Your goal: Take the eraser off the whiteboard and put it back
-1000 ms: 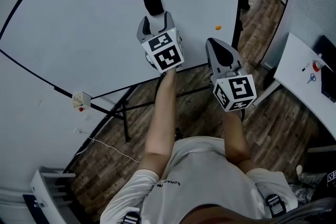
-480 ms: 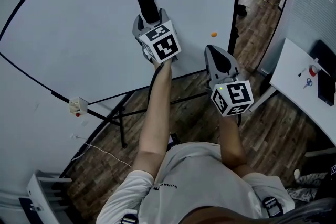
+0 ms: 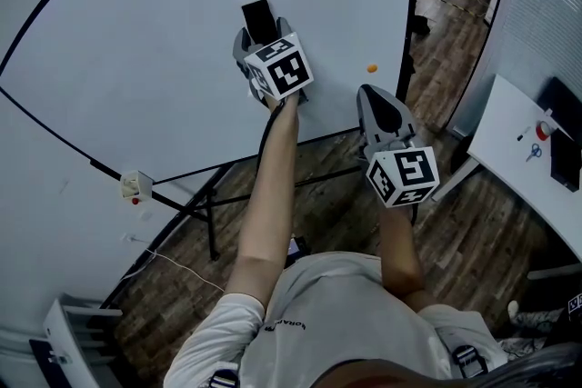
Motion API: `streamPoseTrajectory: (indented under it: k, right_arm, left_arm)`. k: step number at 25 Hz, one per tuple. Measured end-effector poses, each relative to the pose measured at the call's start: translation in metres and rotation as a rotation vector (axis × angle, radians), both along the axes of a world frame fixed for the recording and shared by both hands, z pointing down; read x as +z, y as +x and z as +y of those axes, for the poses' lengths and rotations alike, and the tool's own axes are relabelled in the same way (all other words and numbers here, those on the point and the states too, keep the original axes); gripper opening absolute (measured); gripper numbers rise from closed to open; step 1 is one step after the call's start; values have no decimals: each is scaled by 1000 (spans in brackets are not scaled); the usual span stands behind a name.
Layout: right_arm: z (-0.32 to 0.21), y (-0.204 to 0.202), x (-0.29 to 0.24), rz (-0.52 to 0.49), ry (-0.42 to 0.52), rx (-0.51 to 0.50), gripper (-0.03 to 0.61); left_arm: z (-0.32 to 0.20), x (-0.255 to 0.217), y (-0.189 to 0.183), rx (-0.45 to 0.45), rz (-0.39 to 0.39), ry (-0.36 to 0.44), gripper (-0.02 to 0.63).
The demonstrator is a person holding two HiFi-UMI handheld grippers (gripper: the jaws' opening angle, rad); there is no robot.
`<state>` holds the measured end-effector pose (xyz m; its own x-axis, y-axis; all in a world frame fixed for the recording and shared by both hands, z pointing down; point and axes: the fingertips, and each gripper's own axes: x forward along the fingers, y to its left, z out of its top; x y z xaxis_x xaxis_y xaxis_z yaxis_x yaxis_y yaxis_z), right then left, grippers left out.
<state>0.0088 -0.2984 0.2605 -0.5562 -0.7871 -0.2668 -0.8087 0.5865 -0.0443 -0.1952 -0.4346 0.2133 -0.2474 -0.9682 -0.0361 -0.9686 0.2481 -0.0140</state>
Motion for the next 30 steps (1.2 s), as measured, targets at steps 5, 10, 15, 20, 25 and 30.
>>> streamPoseTrajectory:
  k: [5, 10, 15, 20, 25, 30]
  right_arm:
    - [-2, 5, 1, 7, 1, 3, 12]
    - [-1, 1, 0, 13, 13, -6, 12]
    - [-2, 3, 1, 12, 7, -6, 12]
    - [-1, 4, 1, 18, 11, 0, 12]
    - [-4, 1, 2, 15, 0, 1, 12]
    - [1, 3, -2, 20, 15, 14, 12]
  left_arm:
    - [-5, 1, -3, -15, -1, 2, 290]
    - [-7, -3, -3, -18, -24, -6, 268]
    - [-10, -2, -4, -20, -28, -12, 236]
    - [-8, 1, -4, -22, -20, 0, 227]
    - [-9, -4, -6, -15, -20, 5, 225]
    - [-4, -3, -4, -4, -9, 14, 225]
